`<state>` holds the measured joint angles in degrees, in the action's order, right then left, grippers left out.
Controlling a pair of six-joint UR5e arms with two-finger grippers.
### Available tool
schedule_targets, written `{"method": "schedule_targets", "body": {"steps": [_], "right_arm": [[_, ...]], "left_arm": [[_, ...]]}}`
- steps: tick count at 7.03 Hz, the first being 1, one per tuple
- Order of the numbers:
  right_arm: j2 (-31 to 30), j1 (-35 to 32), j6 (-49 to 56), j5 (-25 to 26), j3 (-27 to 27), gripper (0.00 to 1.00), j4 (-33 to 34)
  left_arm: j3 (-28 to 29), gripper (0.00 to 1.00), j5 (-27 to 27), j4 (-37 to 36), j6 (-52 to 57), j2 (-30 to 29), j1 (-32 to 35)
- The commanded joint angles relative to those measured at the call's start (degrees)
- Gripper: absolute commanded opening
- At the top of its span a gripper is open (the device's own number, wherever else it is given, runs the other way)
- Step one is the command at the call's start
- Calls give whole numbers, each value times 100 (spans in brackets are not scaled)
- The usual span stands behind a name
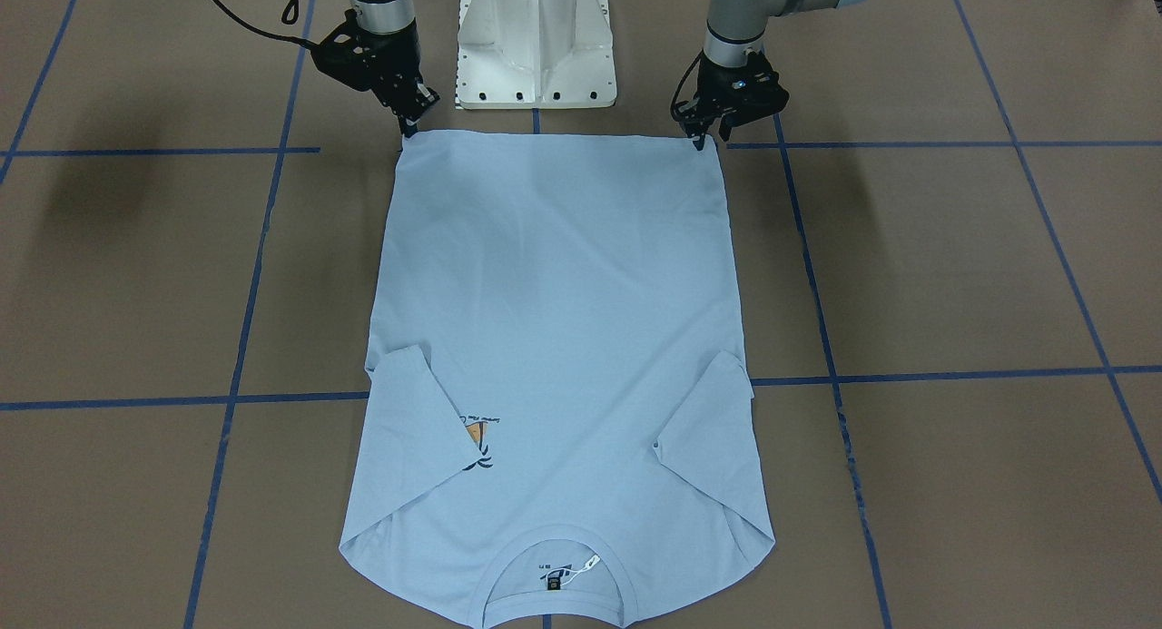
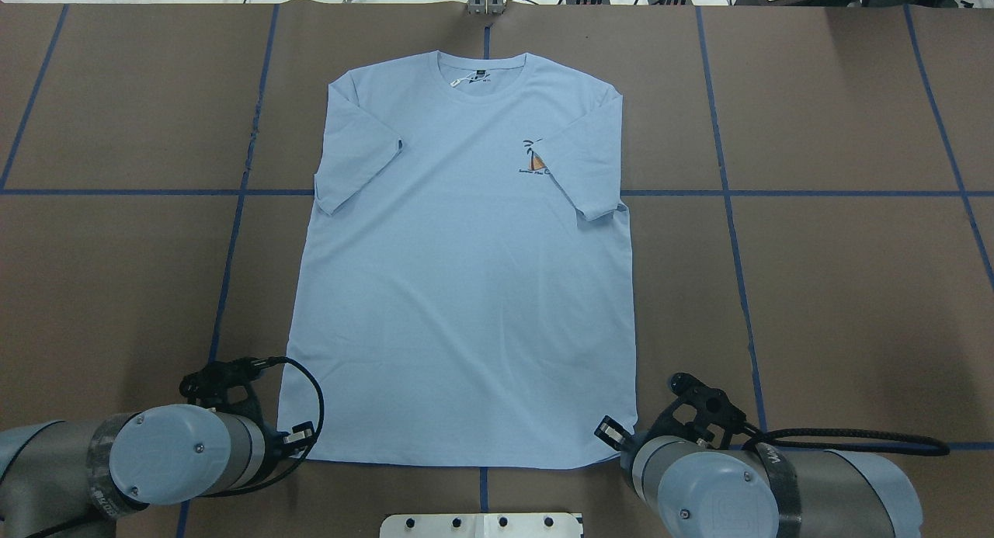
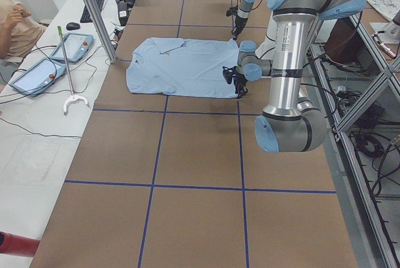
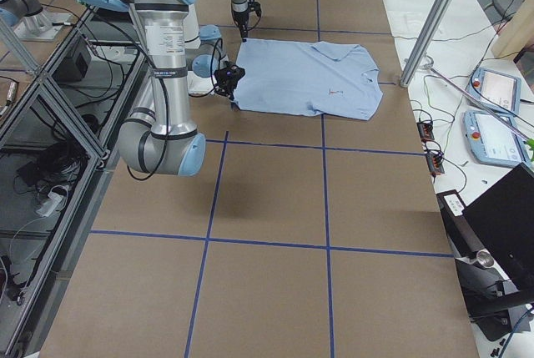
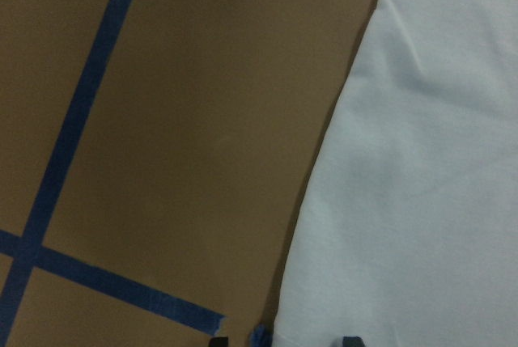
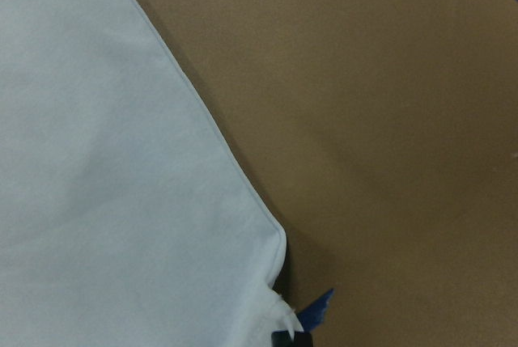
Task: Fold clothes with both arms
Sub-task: 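Grasp the two hem corners with both grippers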
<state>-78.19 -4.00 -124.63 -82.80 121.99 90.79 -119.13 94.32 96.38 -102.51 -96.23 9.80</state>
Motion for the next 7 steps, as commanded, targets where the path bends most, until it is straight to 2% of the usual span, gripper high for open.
{"method": "schedule_targets", "body": {"steps": [1, 4, 7], "right_arm": [[-3, -5, 0, 0, 0, 0, 0], [-30, -83, 17, -26, 43, 0, 0], [-712, 108, 18, -17, 840, 0, 18]], "left_arm": [[-14, 0, 147, 12, -24, -45, -13], [-206, 0, 184, 12, -24, -46, -13], [-785, 0, 675, 3, -41, -45, -110]]}}
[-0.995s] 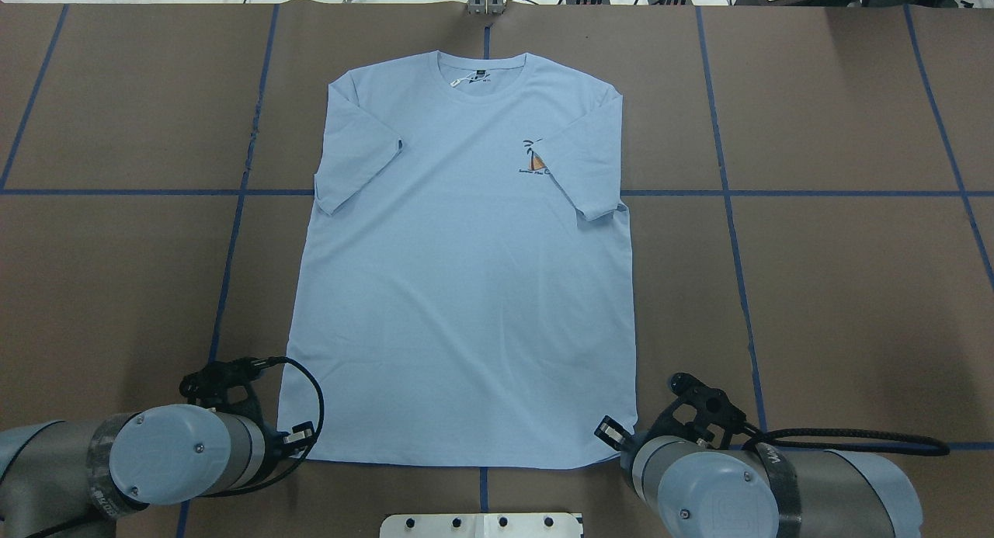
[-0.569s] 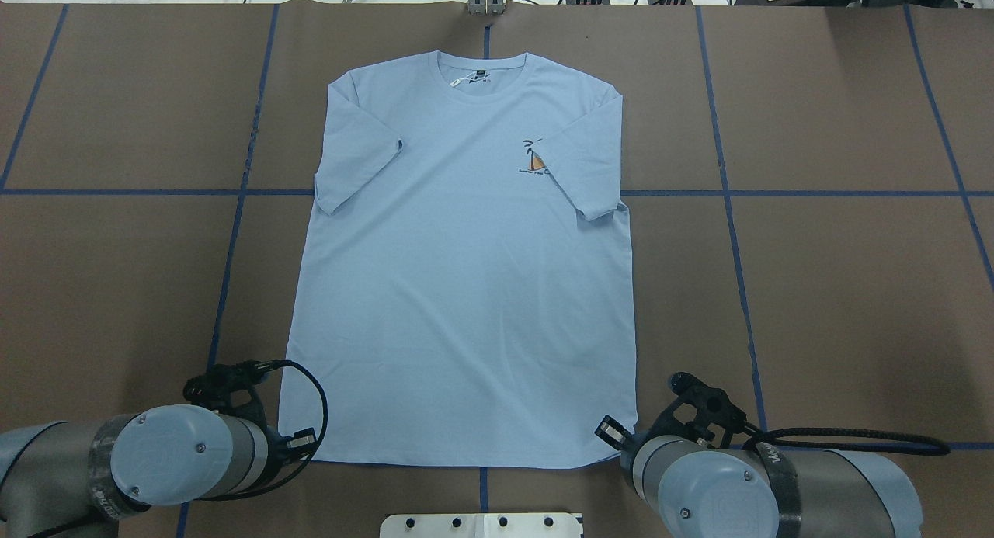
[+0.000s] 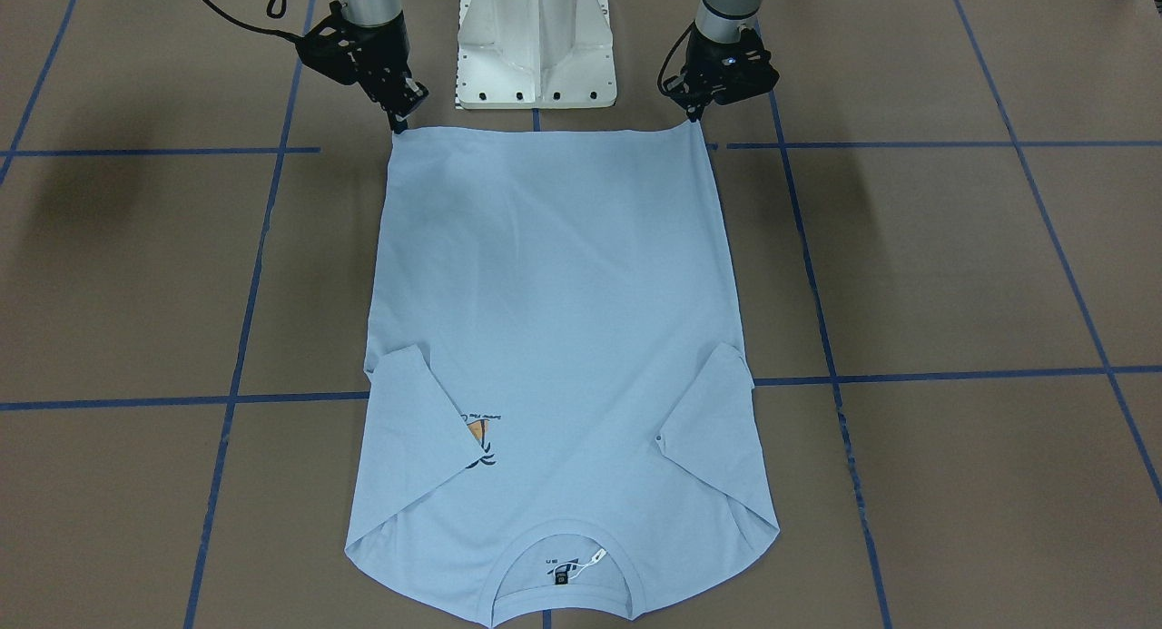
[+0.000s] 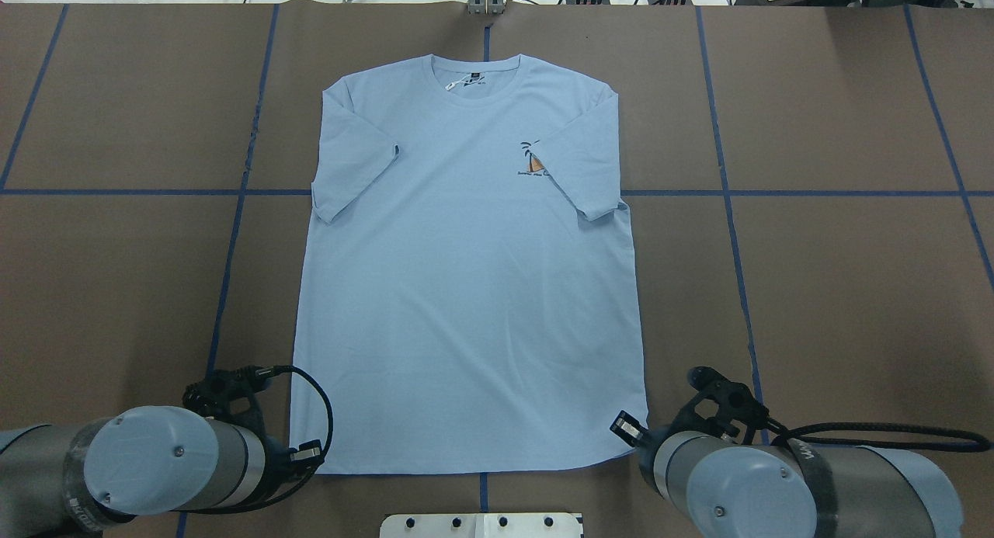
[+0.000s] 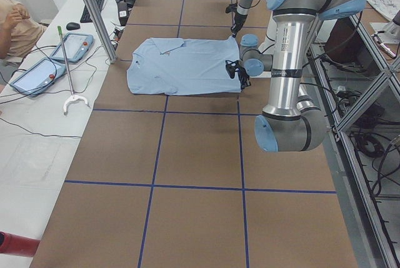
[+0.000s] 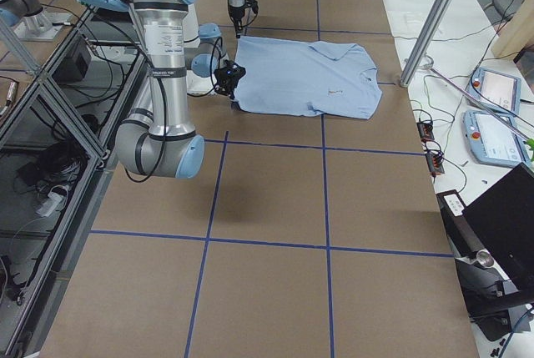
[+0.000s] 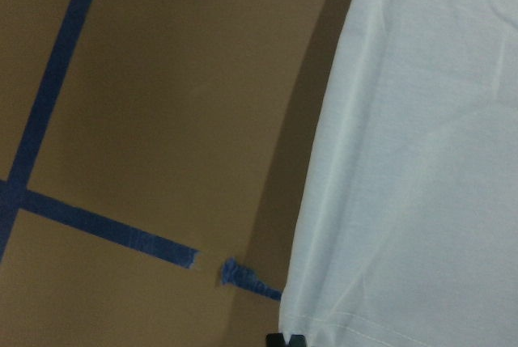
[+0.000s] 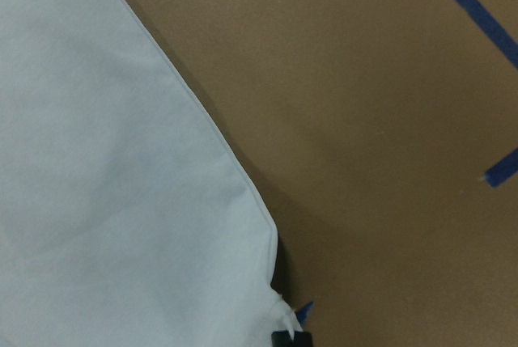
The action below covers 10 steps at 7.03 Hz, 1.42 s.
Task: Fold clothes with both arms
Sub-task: 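Grasp the two hem corners with both grippers, then lift the hem with both grippers and fold it toward the collar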
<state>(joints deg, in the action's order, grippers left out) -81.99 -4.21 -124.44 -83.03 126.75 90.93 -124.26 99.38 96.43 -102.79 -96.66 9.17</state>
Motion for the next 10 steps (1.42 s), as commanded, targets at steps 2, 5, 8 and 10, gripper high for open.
{"method": "schedule_targets", "body": {"steps": [2, 5, 8, 10], "right_arm": [[-440, 201, -10, 6, 727, 0, 4], [-187, -578, 1281, 6, 843, 0, 381], [971, -2096, 2877, -640, -112, 0, 417], [1656, -3117, 3878, -1118, -1173, 0, 409]], "left_arm": [[-598, 0, 196, 7, -336, -28, -47], [-705, 0, 187, -2, 280, -457, 879], [-242, 0, 126, 7, 1094, -888, 2103], [435, 0, 117, 42, 1636, -1275, 2754]]}}
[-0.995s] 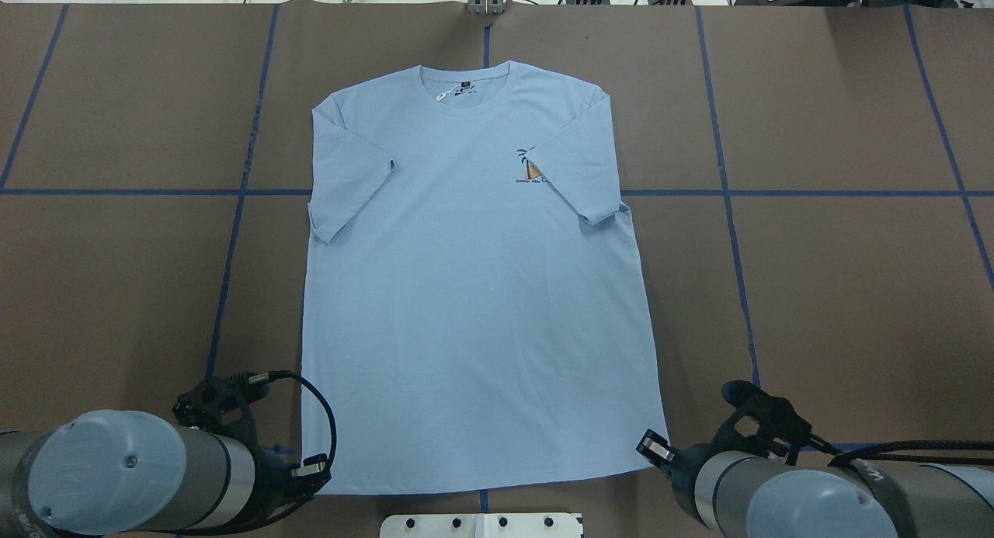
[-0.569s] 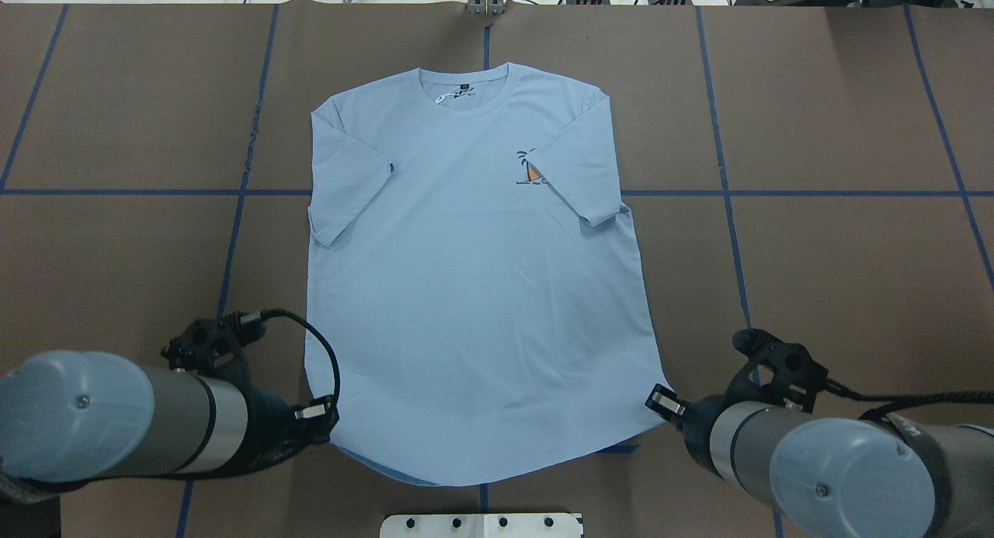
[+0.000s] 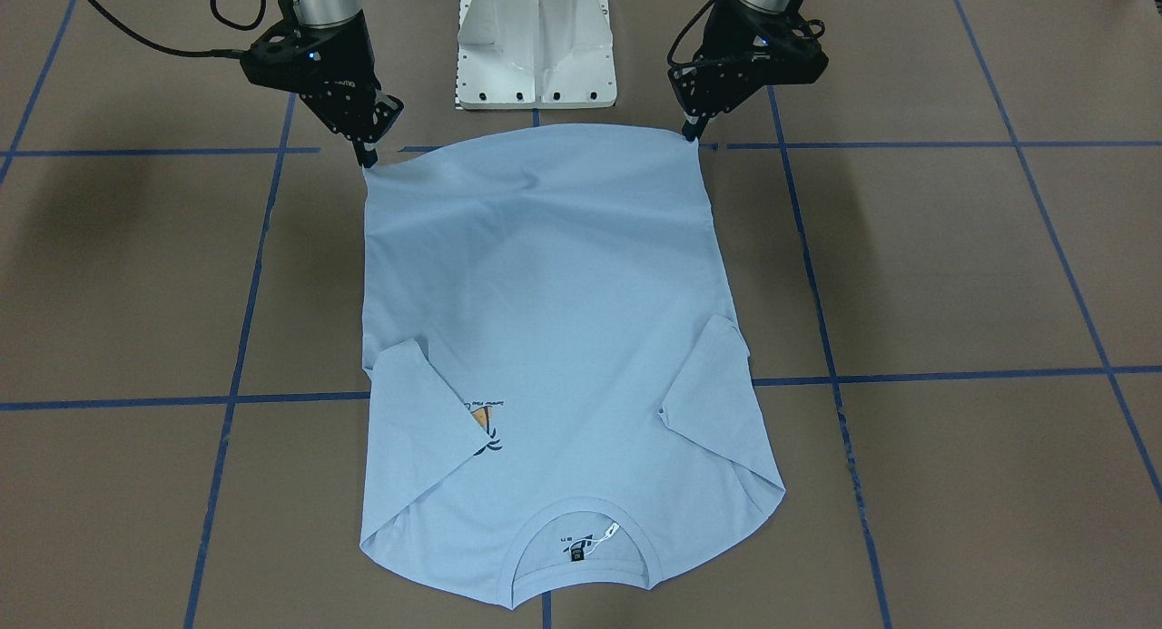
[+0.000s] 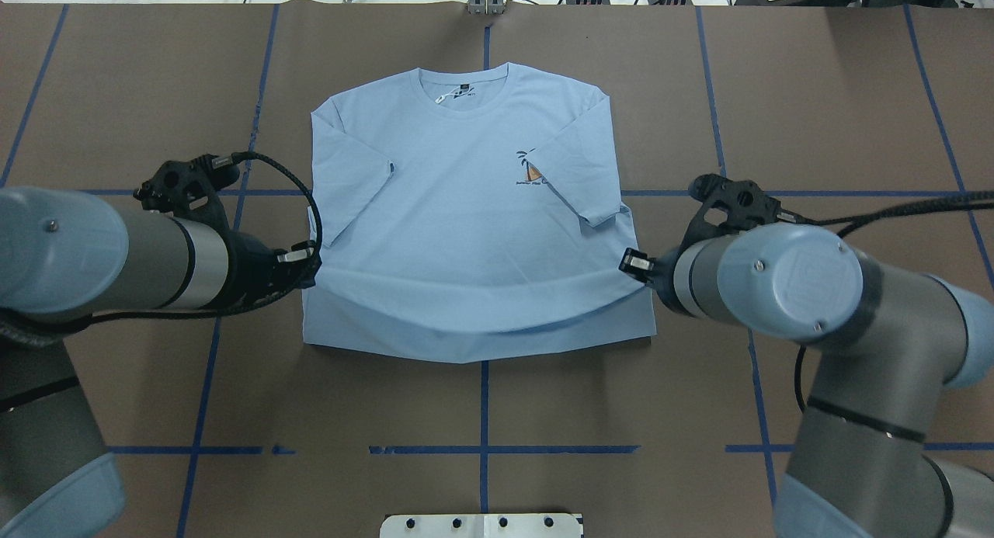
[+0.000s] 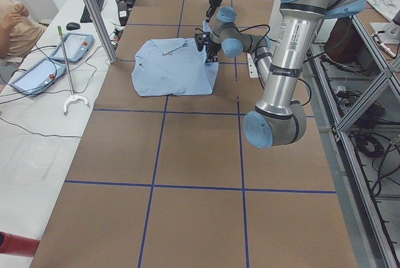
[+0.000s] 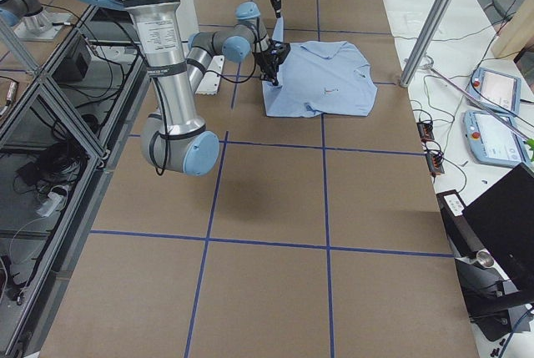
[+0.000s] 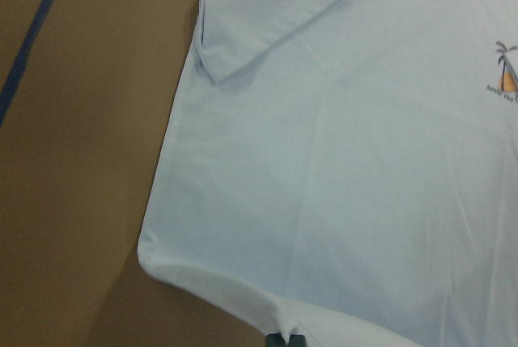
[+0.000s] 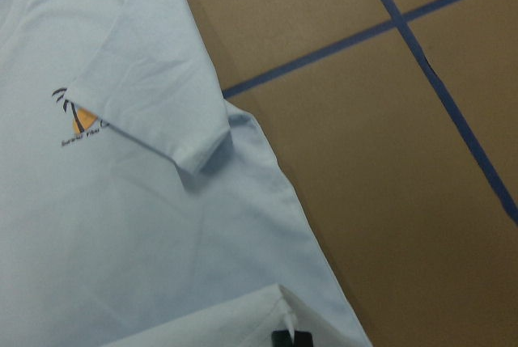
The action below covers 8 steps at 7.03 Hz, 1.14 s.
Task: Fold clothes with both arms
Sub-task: 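Lift the hem with both grippers and fold it toward the collar, then lay the hem down near the collar and open both grippers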
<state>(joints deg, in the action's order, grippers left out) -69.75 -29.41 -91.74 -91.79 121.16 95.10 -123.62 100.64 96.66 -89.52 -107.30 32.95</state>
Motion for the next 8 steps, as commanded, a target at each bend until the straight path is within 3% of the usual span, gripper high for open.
{"method": "schedule_targets", "body": {"steps": [1, 2, 3, 4, 6, 8], "right_arm": [[671, -862, 788, -261, -1090, 0, -44], [1065, -1004, 990, -252, -1686, 0, -53], [1739, -1179, 966, -243, -2641, 0, -201], [1937, -1311, 966, -243, -3268, 0, -655], [2253, -1392, 948, -243, -4227, 0, -1439], [2439, -1453, 974, -243, -4871, 0, -1913]], "left_arm": [[739, 0, -349, 28, 330, -430, 527], [1282, 0, -648, 307, 330, -659, 572], [1879, 0, -703, 823, 330, -852, 694], [2207, 0, -703, 1150, 330, -907, 843], [2840, 0, -991, 1564, 321, -1213, 950], [3761, 0, -1090, 2589, 321, -1294, 959]]}}
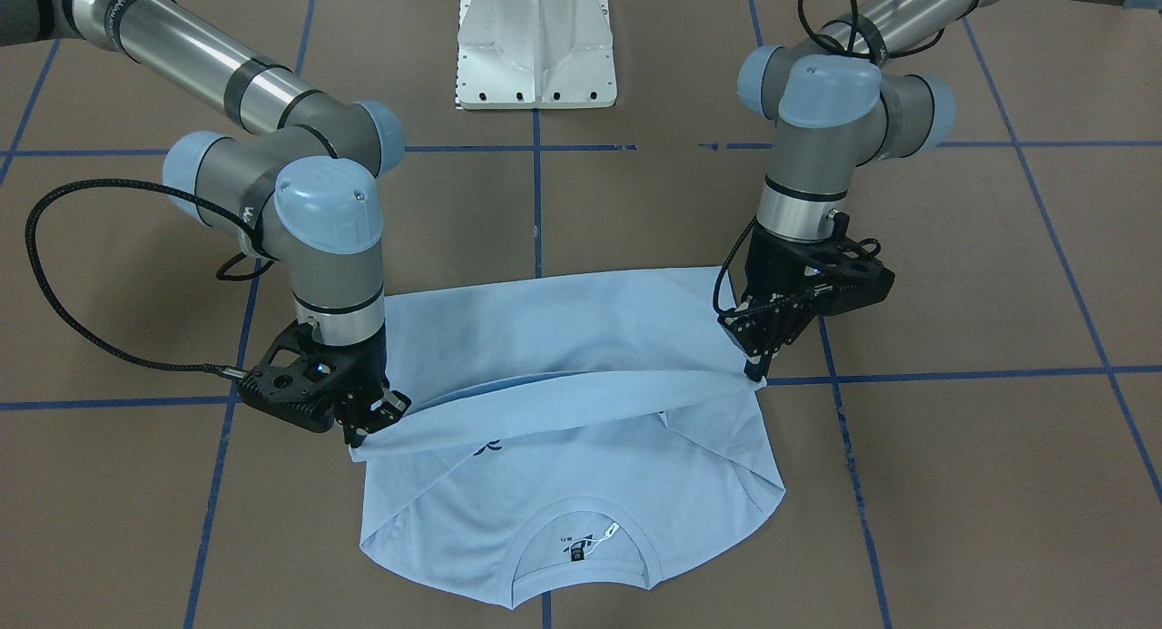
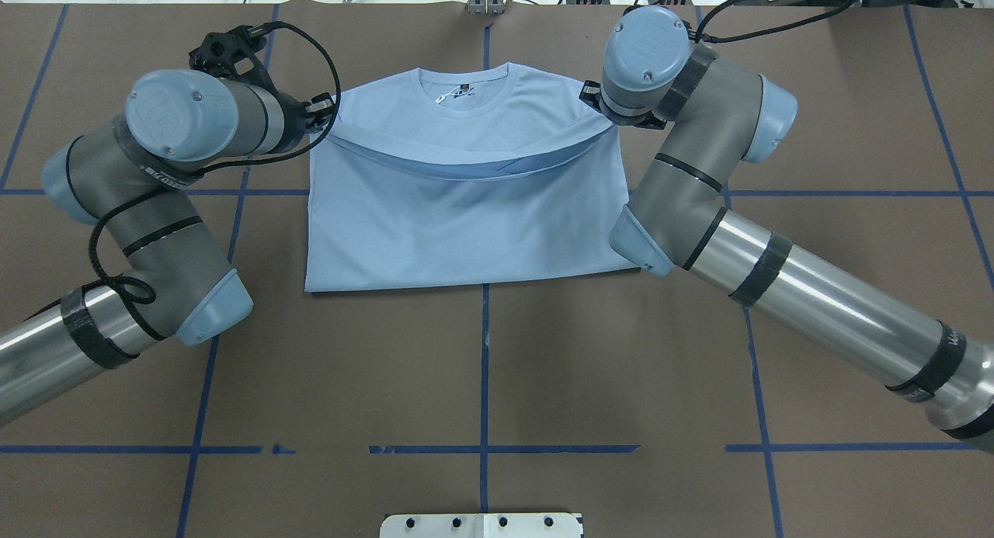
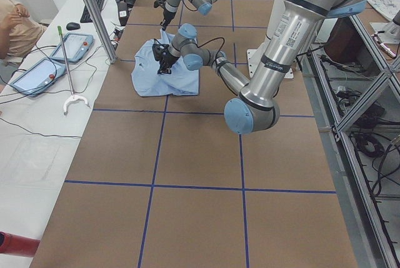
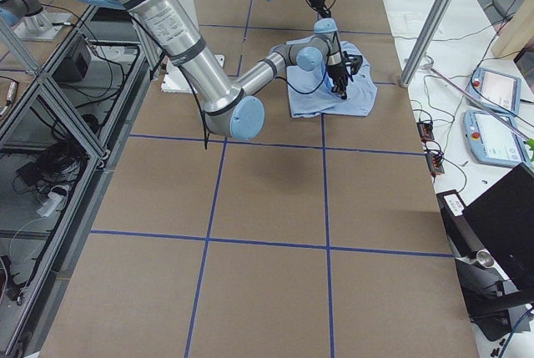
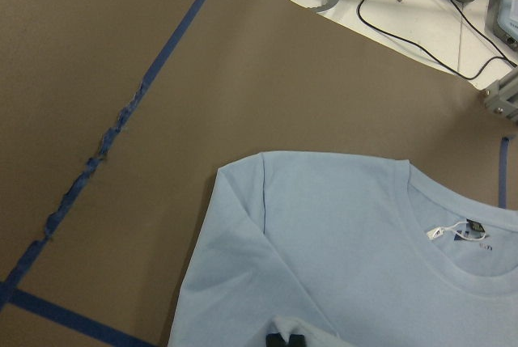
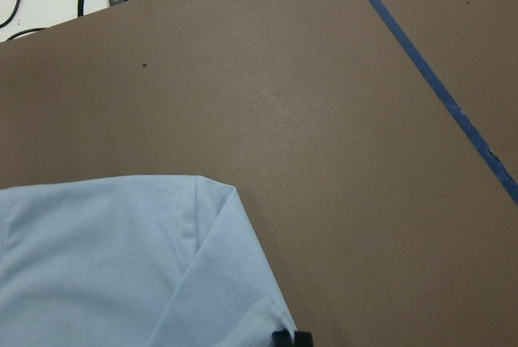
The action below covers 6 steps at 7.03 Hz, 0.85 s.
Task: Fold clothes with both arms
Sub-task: 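Lay the hem down near the collar and open both grippers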
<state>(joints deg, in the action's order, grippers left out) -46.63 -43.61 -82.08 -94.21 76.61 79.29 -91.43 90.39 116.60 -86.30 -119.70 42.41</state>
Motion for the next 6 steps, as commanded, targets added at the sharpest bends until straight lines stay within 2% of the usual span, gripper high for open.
{"method": "schedule_targets", "body": {"steps": [1, 3, 6], "right_arm": [[232, -60, 8, -1, -628, 0, -379], [373, -104, 8, -1, -822, 0, -379], [497, -104, 7, 8, -1052, 0, -397]], "left_arm": [[809, 0, -274, 871, 0, -105, 82], [1055, 0, -355, 917, 0, -202, 136], [1505, 0, -356, 1391, 0, -282, 136]]}}
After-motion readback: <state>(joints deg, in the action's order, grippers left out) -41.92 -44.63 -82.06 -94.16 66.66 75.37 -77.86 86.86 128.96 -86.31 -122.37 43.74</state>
